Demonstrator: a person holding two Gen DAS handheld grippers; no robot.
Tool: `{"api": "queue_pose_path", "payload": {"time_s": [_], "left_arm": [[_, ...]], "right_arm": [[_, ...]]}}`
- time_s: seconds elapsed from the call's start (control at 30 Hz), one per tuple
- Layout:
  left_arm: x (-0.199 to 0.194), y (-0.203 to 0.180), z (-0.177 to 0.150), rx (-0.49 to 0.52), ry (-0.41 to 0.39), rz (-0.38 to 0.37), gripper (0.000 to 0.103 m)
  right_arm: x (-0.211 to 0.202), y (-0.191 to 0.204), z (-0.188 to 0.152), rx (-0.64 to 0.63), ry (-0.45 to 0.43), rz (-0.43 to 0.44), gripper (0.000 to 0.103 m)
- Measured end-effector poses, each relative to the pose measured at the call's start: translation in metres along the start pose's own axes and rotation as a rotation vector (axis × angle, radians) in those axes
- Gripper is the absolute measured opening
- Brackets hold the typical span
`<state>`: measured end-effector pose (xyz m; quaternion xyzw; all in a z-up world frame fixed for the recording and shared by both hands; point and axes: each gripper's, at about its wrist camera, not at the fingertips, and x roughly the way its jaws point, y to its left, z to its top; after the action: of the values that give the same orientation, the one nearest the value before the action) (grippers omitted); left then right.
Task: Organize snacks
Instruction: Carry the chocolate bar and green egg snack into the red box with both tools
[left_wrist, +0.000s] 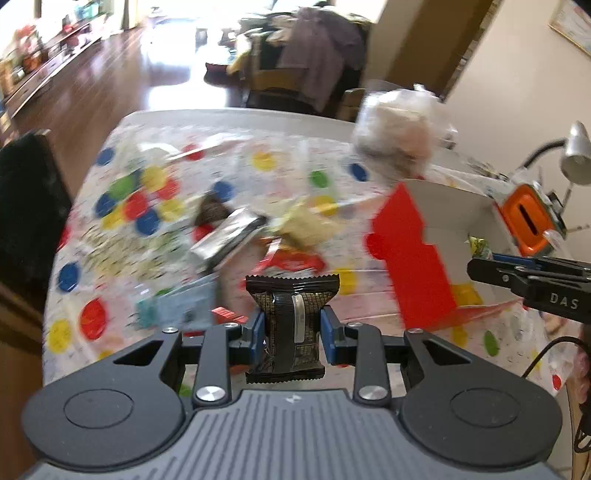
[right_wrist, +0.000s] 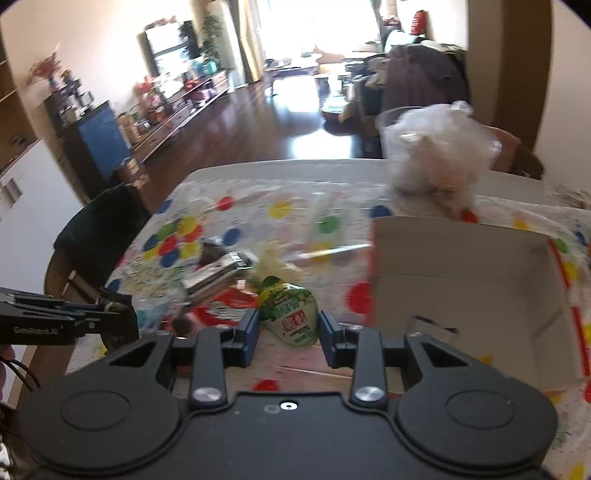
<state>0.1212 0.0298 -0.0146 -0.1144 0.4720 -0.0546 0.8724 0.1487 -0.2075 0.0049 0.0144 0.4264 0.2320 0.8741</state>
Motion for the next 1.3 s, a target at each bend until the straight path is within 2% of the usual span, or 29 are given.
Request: {"api": "queue_pose_path", "payload": {"time_s": [0.33,0.67,0.97,1.3], "left_arm": [[0.033,-0.105,0.033,0.099,0.018,-0.057,0.03],[0.086,-0.199,0.056,0.161,0.082,-0.096,0.03],[0.147,-0.249,0.064,0.201,0.155,-0.06,0.03],[0.207,-0.259,0.067,0.198,0.235,0.029,0.03]], "right_arm": [[-0.018,-0.099,-0.006,0.069,-0.002,-0.072,0.034],[-0.007,-0.184,-0.011,0.075,0.05,-0.125,0.034],[0.026,-0.213,-0.025,0.021,0.148,-0.149,0.034],[0.073,-0.211,-0.03,-0.042,0.243,-0.137,0.034]]}}
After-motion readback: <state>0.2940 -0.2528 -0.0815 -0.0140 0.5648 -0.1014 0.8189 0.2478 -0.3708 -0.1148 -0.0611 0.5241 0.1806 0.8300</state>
